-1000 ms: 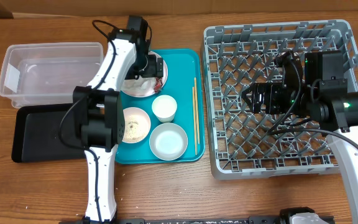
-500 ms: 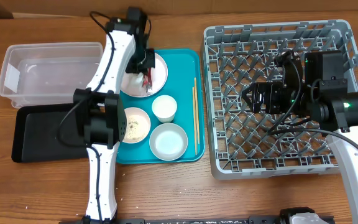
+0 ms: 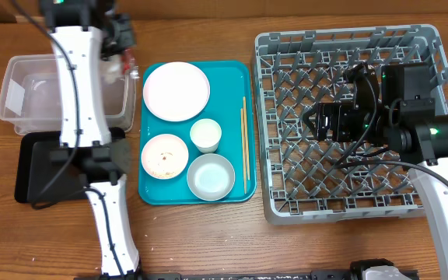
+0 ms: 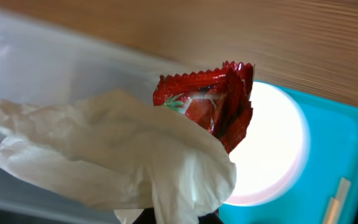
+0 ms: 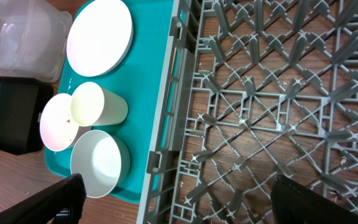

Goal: Sort waste into correct bins and load items into the dishwasher
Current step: 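Carry the tissue and red wrapper left and drop into the clear bin, then grasp the white cup on the teal tray with the left gripper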

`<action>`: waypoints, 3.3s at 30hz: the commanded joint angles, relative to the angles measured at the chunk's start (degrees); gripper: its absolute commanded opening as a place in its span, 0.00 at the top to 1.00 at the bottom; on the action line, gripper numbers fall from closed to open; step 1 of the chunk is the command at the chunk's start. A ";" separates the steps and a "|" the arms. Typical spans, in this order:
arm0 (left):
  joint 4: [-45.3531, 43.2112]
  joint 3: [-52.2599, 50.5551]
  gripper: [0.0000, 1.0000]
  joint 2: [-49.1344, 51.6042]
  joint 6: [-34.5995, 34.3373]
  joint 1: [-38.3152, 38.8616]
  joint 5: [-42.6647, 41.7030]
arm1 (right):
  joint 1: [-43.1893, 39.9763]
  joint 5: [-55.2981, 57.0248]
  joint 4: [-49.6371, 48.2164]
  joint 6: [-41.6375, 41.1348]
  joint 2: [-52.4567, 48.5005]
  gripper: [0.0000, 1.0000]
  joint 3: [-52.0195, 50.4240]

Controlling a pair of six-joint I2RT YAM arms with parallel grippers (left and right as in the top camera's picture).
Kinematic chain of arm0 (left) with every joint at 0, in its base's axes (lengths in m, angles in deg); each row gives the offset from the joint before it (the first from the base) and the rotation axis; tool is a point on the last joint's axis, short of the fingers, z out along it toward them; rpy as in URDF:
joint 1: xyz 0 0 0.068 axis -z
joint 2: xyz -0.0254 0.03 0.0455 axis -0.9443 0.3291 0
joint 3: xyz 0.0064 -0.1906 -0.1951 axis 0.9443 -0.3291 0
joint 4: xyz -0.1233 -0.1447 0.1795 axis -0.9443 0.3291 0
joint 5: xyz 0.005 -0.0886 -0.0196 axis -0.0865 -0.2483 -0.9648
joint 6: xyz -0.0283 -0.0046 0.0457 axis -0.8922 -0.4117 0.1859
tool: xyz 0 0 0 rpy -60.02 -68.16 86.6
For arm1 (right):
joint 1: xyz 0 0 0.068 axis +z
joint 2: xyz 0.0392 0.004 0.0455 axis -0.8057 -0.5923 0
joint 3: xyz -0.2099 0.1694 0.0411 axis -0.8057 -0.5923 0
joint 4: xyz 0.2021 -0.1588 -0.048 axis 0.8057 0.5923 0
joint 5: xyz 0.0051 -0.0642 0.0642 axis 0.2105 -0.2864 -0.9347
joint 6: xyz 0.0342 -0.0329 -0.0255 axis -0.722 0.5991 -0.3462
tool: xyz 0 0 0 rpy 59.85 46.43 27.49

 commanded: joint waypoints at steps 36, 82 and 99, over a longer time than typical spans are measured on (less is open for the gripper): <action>0.35 -37.40 0.05 -32.33 6.78 2.43 -8.79 | 0.26 -0.72 1.31 -0.15 0.26 0.00 1.57; -47.06 -89.22 0.96 -31.71 11.58 19.85 -10.75 | 0.26 -0.74 1.11 -0.15 -0.07 0.01 0.15; -33.14 -70.49 0.96 -31.95 10.21 6.40 -68.76 | 0.26 -22.86 -7.93 -0.20 -3.13 0.01 0.11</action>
